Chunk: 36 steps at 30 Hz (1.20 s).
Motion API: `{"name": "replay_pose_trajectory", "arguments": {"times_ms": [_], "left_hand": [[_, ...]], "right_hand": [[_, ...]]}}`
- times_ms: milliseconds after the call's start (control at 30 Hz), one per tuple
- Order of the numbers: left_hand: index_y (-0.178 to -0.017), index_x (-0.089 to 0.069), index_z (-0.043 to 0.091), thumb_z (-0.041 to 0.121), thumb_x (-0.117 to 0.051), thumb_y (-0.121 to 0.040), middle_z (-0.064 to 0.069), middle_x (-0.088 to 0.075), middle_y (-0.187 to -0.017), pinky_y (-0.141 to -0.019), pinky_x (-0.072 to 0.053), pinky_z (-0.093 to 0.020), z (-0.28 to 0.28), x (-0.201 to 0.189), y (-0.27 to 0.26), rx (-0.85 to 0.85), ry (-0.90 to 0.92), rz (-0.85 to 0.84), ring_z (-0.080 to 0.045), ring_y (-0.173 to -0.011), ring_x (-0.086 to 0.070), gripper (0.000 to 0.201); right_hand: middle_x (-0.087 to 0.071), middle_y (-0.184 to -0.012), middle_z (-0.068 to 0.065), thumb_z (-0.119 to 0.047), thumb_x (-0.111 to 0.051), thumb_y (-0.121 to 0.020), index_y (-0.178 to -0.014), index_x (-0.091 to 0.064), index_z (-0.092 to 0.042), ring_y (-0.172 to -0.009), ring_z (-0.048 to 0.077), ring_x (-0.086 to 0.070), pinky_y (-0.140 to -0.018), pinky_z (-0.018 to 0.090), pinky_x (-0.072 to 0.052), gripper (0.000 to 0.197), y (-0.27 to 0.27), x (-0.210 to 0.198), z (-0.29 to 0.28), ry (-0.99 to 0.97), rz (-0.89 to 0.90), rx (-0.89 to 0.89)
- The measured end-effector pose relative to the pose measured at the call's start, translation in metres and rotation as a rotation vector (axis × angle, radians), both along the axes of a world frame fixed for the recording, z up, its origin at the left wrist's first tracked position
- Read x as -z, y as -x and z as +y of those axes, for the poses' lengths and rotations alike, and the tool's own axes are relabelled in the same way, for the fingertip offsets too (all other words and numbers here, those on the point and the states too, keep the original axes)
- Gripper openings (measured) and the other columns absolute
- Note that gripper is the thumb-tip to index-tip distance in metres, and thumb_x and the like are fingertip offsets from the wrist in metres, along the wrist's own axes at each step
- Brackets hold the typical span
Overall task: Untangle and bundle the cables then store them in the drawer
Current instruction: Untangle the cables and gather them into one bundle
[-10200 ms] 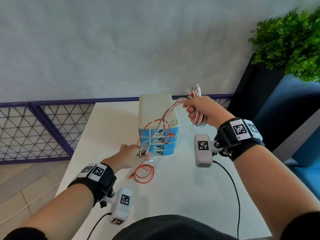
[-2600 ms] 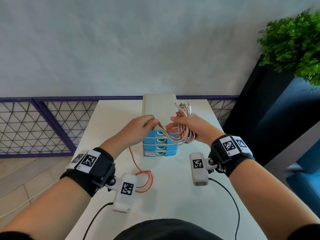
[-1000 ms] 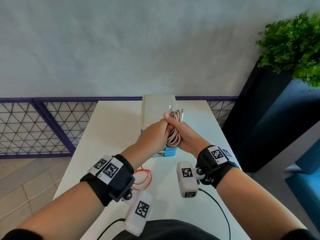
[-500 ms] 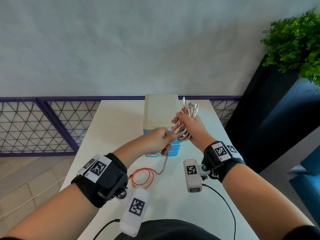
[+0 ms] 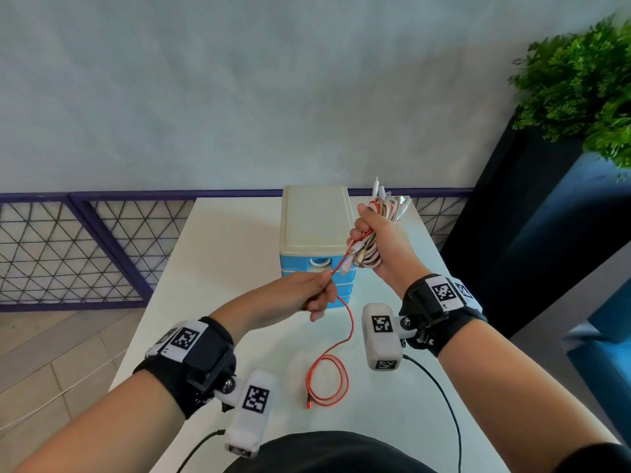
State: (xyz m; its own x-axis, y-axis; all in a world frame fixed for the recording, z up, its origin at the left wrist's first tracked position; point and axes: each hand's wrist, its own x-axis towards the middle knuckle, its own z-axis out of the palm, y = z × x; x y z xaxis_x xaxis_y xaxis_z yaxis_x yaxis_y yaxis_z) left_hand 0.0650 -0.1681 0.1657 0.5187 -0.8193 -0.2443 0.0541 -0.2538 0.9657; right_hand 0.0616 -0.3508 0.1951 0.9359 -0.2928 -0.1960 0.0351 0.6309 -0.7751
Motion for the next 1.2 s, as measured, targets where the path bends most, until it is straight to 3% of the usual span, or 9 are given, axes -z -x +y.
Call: {"name": "replay_pose_trajectory", "arguments": {"times_ms": [200,300,400,533,700,833,967,1067,1200], "left_hand": [[-0.099,-0.061,0.012,0.032,-0.035,-0.1,0.005,-0.041,-0.062,-0.06,-0.036,-0.021,0.027,0.012,-0.013,0.072,-0.134,0.167,-0.012,-0.055,-0.042,0.033],[-0.103,-0.07,0.018,0.029,-0.051,-0.096,0.007,-0.054,-0.068,-0.058,-0.038,-0.014,0.03,0.008,-0.019,0.054,-0.275,-0.013,-0.009,-0.057,-0.043,0.023],[-0.081,-0.076,0.026,0.022,-0.07,-0.085,0.02,-0.063,-0.056,-0.056,-0.036,-0.01,0.023,-0.003,-0.028,-0.074,-0.386,-0.388,0.002,-0.051,-0.048,0.008],[-0.081,-0.077,0.026,0.021,-0.077,-0.077,0.03,-0.06,-0.052,-0.053,-0.034,-0.011,0.008,-0.018,-0.035,-0.256,-0.306,-0.625,0.007,-0.051,-0.049,0.006],[-0.08,-0.076,0.021,0.014,-0.075,-0.077,0.016,-0.067,-0.072,-0.062,-0.038,-0.005,-0.005,-0.036,-0.032,-0.36,-0.147,-0.749,0.004,-0.067,-0.057,0.008],[-0.075,-0.069,0.018,0.009,-0.075,-0.075,0.014,-0.06,-0.07,-0.059,-0.036,-0.007,-0.009,-0.037,-0.027,-0.32,-0.157,-0.833,0.003,-0.064,-0.055,0.01],[-0.077,-0.048,0.018,0.015,-0.075,-0.077,0.013,-0.062,-0.078,-0.058,-0.041,-0.011,-0.006,-0.034,-0.024,-0.342,-0.179,-0.895,0.015,-0.074,-0.057,0.027],[-0.089,-0.047,0.027,0.037,-0.075,-0.076,0.009,-0.06,-0.079,-0.056,-0.046,-0.031,-0.003,-0.037,-0.023,-0.331,-0.295,-0.948,-0.01,-0.073,-0.061,0.033],[-0.073,-0.061,0.021,0.046,-0.067,-0.08,0.005,-0.056,-0.062,-0.05,-0.032,-0.026,-0.003,-0.035,-0.027,-0.285,-0.415,-0.942,-0.014,-0.057,-0.05,0.027]], "right_hand": [[-0.046,-0.05,-0.002,-0.011,-0.054,-0.096,-0.074,-0.046,-0.015,-0.043,0.012,-0.051,-0.049,0.025,-0.049,0.024,0.001,-0.005,-0.015,-0.01,-0.017,0.07],[-0.051,-0.055,0.0,-0.011,-0.053,-0.097,-0.076,-0.049,-0.013,-0.048,0.014,-0.056,-0.056,0.028,-0.053,0.021,0.005,-0.008,-0.017,0.017,-0.016,-0.025],[-0.067,-0.065,0.005,-0.011,-0.054,-0.095,-0.082,-0.056,-0.007,-0.061,0.019,-0.069,-0.064,0.032,-0.059,0.014,0.009,-0.01,-0.02,0.221,0.048,-0.205],[-0.071,-0.104,0.022,-0.012,-0.054,-0.095,-0.09,-0.057,-0.004,-0.099,0.033,-0.069,-0.084,0.039,-0.057,0.01,0.013,-0.009,-0.013,0.433,0.099,-0.451],[-0.066,-0.1,0.024,-0.015,-0.061,-0.091,-0.09,-0.063,-0.004,-0.091,0.036,-0.067,-0.091,0.045,-0.052,0.011,0.02,-0.003,-0.003,0.411,0.106,-0.632],[-0.068,-0.102,0.021,-0.02,-0.058,-0.091,-0.105,-0.061,-0.007,-0.092,0.036,-0.069,-0.098,0.051,-0.045,0.02,0.022,-0.001,0.0,0.287,0.12,-0.71],[-0.065,-0.105,0.025,-0.014,-0.054,-0.094,-0.13,-0.051,-0.009,-0.084,0.029,-0.07,-0.083,0.041,-0.055,0.037,0.024,-0.001,0.001,0.242,0.113,-0.751],[-0.068,-0.106,0.026,-0.012,-0.058,-0.093,-0.114,-0.058,-0.005,-0.075,0.022,-0.069,-0.075,0.033,-0.056,0.022,0.027,-0.005,0.0,0.394,0.164,-0.744],[-0.069,-0.092,0.019,-0.007,-0.058,-0.092,-0.114,-0.061,-0.008,-0.067,0.02,-0.067,-0.062,0.029,-0.057,0.022,0.029,-0.008,-0.004,0.476,0.148,-0.733]]}}
